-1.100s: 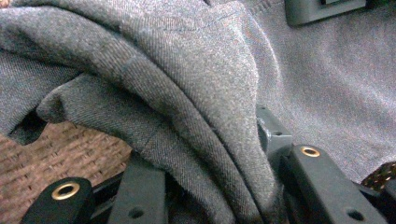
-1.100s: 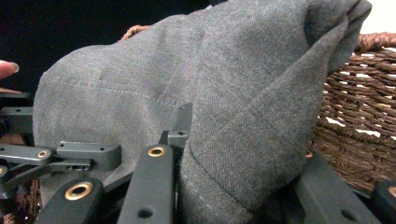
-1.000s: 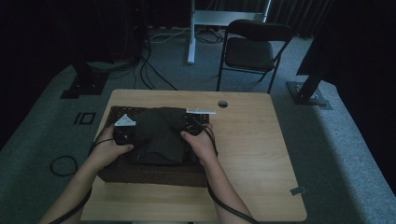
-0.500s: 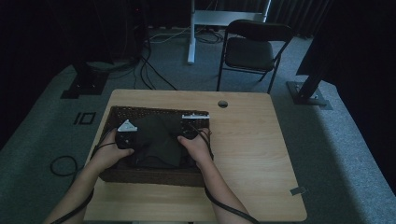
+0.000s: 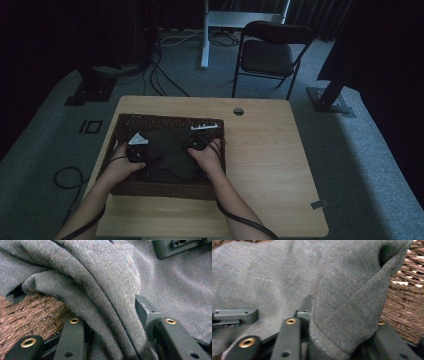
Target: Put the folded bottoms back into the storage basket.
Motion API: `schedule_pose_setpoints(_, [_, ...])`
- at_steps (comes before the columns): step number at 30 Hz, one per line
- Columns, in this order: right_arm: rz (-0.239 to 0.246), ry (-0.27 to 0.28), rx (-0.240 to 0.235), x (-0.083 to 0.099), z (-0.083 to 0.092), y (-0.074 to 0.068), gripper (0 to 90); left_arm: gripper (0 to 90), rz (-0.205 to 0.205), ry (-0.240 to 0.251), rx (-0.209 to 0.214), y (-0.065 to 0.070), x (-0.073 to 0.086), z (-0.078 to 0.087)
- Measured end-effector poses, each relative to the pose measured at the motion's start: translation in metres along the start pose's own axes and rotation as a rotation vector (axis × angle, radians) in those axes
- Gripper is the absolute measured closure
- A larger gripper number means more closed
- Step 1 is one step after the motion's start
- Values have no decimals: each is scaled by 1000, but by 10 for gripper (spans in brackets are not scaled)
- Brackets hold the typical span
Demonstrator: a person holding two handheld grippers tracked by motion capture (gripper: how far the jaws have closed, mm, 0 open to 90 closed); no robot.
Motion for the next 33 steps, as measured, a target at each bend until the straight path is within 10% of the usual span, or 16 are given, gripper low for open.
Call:
schedule_pose_setpoints(10, [125, 14, 67, 1, -2, 4, 250, 312, 97, -33, -64, -12, 6, -3])
schedule_pose_setpoints(25, [194, 148, 24, -26, 44, -13, 136, 204, 88, 101, -159, -20, -25, 40])
schedule_pose_setpoints(33, [204, 200, 24, -35, 66, -14, 130, 200, 102, 155, -135, -12, -40, 59])
Point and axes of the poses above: each handheld gripper's, and its own axes: z roughly backward along the jaws, x roughly out of its underside, y roughly to its right, the point moved 6 cm from there along -z, roughly forward along the jaws, and after that the axes turned 3 degrees about -z, right-handed, at the moved point
